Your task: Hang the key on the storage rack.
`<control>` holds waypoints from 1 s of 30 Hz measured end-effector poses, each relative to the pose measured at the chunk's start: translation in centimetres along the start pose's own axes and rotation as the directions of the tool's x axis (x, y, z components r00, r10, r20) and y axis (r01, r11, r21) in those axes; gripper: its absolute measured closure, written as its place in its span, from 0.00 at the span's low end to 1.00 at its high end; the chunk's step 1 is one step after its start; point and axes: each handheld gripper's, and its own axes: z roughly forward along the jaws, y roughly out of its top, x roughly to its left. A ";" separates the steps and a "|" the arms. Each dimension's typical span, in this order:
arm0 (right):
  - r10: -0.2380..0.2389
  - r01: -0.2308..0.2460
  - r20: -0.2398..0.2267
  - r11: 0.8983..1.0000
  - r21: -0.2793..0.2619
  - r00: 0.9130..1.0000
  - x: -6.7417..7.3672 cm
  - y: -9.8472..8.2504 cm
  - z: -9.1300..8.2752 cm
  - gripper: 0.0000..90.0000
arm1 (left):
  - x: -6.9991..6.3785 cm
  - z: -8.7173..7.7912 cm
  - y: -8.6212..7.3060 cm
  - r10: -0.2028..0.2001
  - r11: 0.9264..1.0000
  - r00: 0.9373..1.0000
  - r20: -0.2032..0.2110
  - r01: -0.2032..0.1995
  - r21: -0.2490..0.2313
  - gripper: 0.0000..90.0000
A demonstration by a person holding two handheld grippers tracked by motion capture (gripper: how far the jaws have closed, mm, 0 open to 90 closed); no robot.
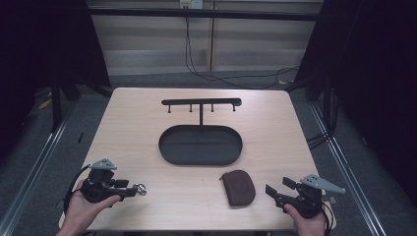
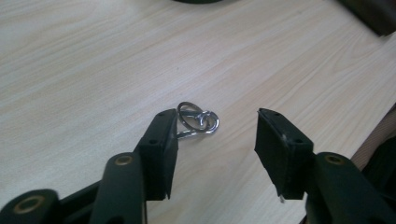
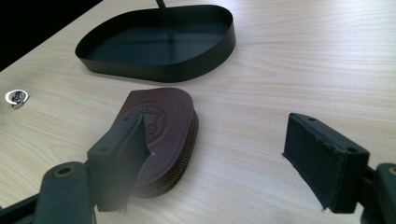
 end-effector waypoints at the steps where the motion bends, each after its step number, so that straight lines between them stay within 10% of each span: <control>1: 0.001 -0.001 -0.001 1.000 0.002 1.000 0.0 0.0 0.0 0.23 | 0.0 0.1 0.2 0.012 1.000 1.000 0.001 -0.012 0.012 0.56; 15: -0.005 0.005 -0.013 0.999 0.035 1.000 0.1 0.0 0.4 0.23 | -0.2 0.7 3.0 0.039 0.989 0.999 -0.036 -0.034 0.147 0.62; 30: -0.012 0.013 -0.019 0.999 0.052 1.000 0.2 0.0 0.6 0.23 | 0.1 2.1 4.8 0.052 0.948 0.998 -0.023 -0.042 0.315 0.79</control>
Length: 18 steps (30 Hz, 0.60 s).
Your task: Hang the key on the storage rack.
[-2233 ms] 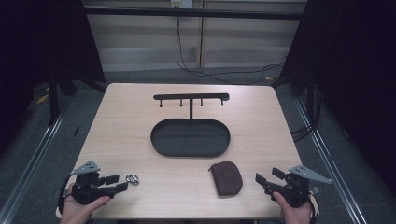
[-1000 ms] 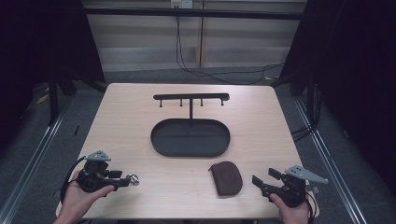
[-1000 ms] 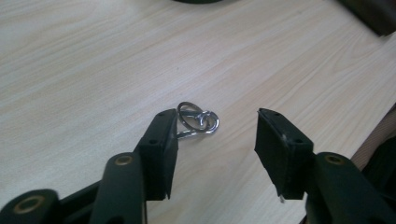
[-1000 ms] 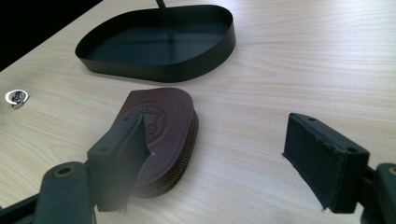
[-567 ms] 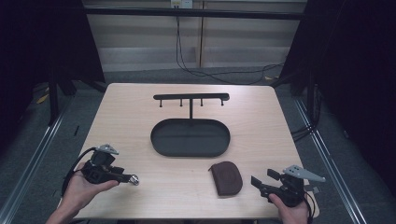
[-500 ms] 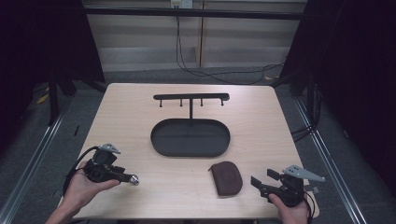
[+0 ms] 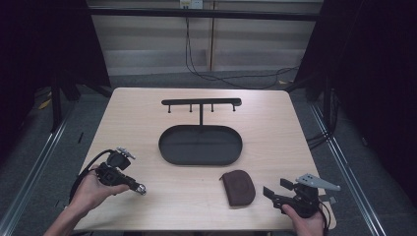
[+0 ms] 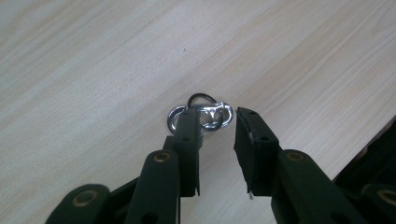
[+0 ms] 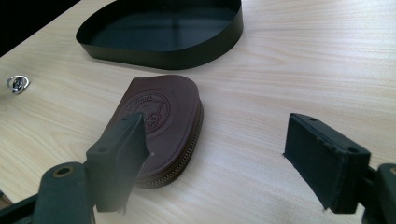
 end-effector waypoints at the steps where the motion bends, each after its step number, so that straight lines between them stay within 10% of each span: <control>1: 0.000 0.000 0.000 1.000 0.000 1.000 0.0 0.0 0.0 0.23 | 0.0 0.1 0.1 0.000 1.000 1.000 -0.002 0.000 0.010 0.79; 18: -0.003 0.003 0.008 1.000 0.007 1.000 0.0 0.0 0.1 0.23 | 1.2 2.1 1.5 -0.015 0.993 1.000 0.005 0.014 0.121 0.85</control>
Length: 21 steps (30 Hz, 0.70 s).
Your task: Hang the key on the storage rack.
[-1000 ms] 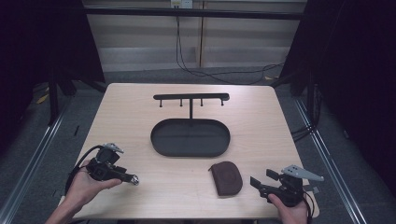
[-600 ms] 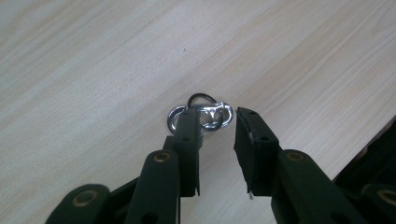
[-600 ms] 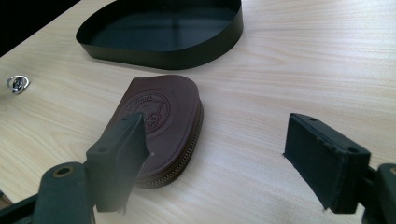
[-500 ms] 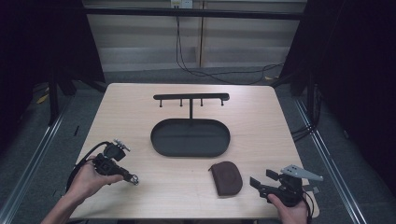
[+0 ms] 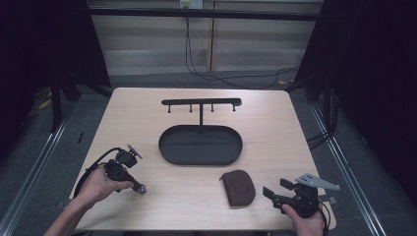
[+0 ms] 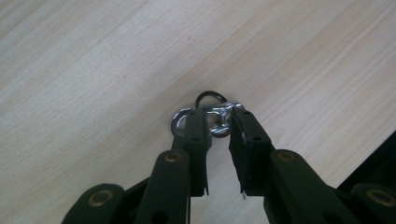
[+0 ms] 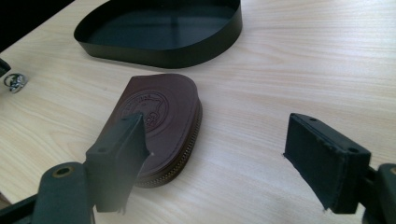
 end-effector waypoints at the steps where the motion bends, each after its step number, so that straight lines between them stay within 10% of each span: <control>1: -0.001 0.001 0.001 1.000 -0.001 1.000 0.0 0.0 0.0 0.23 | 0.1 0.1 0.1 -0.010 1.000 1.000 -0.002 0.010 0.000 0.84; 21: 0.007 -0.007 0.002 1.000 0.014 1.000 -0.1 0.0 0.1 0.23 | -1.2 1.6 1.3 0.043 0.996 0.999 0.007 -0.043 0.072 0.95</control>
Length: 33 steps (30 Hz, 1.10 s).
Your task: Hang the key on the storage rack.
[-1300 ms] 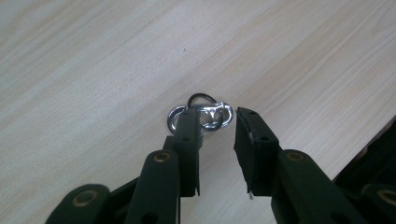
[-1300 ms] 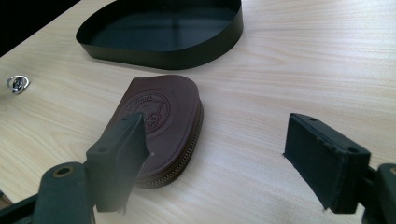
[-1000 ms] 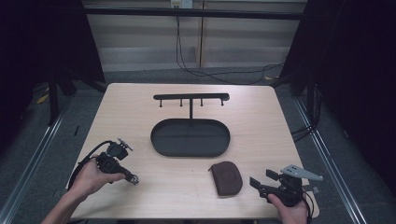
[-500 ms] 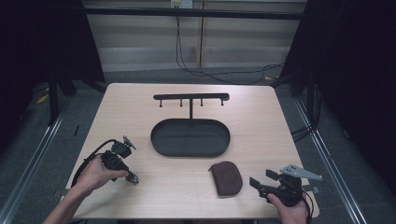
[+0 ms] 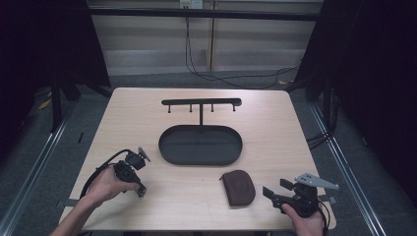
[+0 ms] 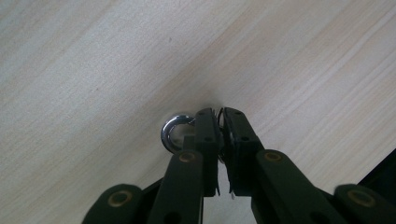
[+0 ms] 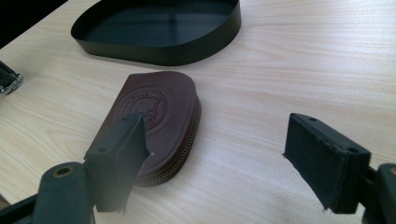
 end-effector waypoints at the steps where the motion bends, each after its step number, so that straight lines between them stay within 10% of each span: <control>1: 0.000 0.000 0.000 1.000 0.000 1.000 0.0 0.0 0.0 0.23 | 0.0 0.0 0.1 0.011 1.000 1.000 -0.002 -0.011 0.007 0.95; 33: 0.000 0.000 0.004 1.000 0.011 1.000 0.0 0.0 0.1 0.22 | -1.2 -2.9 0.5 0.107 0.994 0.994 -0.011 -0.107 -0.003 0.99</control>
